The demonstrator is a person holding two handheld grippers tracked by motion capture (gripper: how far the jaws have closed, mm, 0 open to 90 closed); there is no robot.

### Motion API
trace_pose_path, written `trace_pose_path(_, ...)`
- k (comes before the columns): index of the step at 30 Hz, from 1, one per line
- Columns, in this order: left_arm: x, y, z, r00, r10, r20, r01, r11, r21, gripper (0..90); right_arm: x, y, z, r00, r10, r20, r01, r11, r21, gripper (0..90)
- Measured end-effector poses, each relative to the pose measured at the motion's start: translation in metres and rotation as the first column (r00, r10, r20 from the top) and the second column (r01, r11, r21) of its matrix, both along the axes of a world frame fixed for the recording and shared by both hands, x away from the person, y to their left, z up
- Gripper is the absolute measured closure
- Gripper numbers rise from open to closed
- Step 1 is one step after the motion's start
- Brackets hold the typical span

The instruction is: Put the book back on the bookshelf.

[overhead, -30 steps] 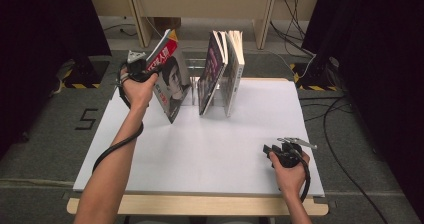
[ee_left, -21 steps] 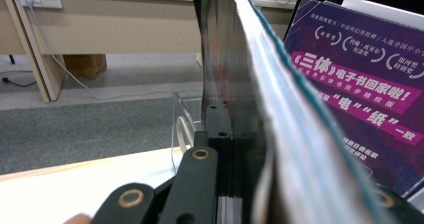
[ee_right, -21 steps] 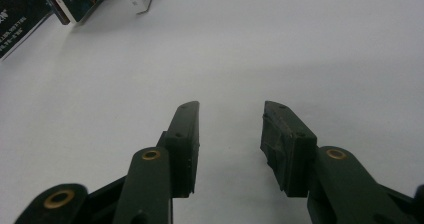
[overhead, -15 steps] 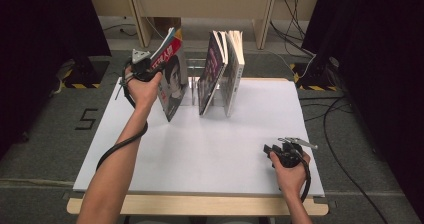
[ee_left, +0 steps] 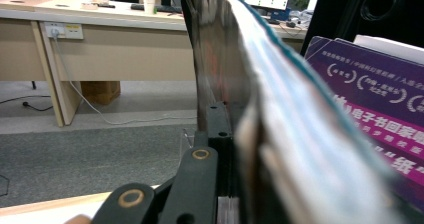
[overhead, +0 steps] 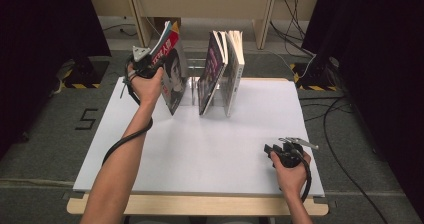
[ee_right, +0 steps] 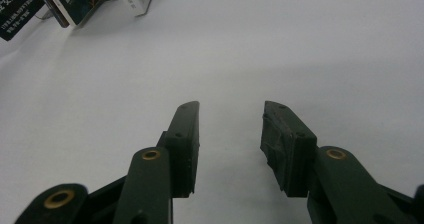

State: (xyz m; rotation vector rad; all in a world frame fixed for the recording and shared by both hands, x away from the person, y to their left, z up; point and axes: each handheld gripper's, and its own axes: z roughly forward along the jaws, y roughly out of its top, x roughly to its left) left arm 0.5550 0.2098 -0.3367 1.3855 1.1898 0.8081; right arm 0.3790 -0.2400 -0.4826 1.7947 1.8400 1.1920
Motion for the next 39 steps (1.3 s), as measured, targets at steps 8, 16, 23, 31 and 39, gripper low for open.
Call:
trace_pose_path(8, -0.003, -0.001, -0.01, 0.9999, 0.013, 0.008, -0.013, 0.9996, 0.024, 86.3, 0.0, -0.002, 0.001, 1.0, -0.003, 0.003, 0.003, 1.0, 0.0, 59.3)
trace_pose_path(16, -0.008, 0.001, -0.01, 0.9996, 0.029, -0.006, -0.029, 0.9995, 0.015, 84.8, -0.001, 0.0, 0.001, 1.0, 0.003, 0.001, -0.003, 1.0, -0.008, 59.3)
trace_pose_path(23, -0.01, 0.004, -0.009, 0.9995, 0.02, -0.025, -0.02, 0.9998, 0.005, 81.2, 0.0, 0.0, 0.0, 1.0, 0.007, 0.002, -0.007, 1.0, -0.009, 59.3)
trace_pose_path(31, -0.013, 0.008, -0.009, 0.9994, 0.019, -0.029, -0.02, 0.9995, -0.024, 75.1, -0.001, -0.001, 0.001, 1.0, 0.001, 0.006, -0.001, 1.0, -0.01, 59.2)
trace_pose_path(39, -0.016, 0.012, -0.009, 0.9988, 0.011, -0.047, -0.014, 0.9986, -0.051, 69.9, -0.001, 0.001, 0.001, 1.0, -0.002, -0.002, 0.002, 1.0, -0.001, 59.2)
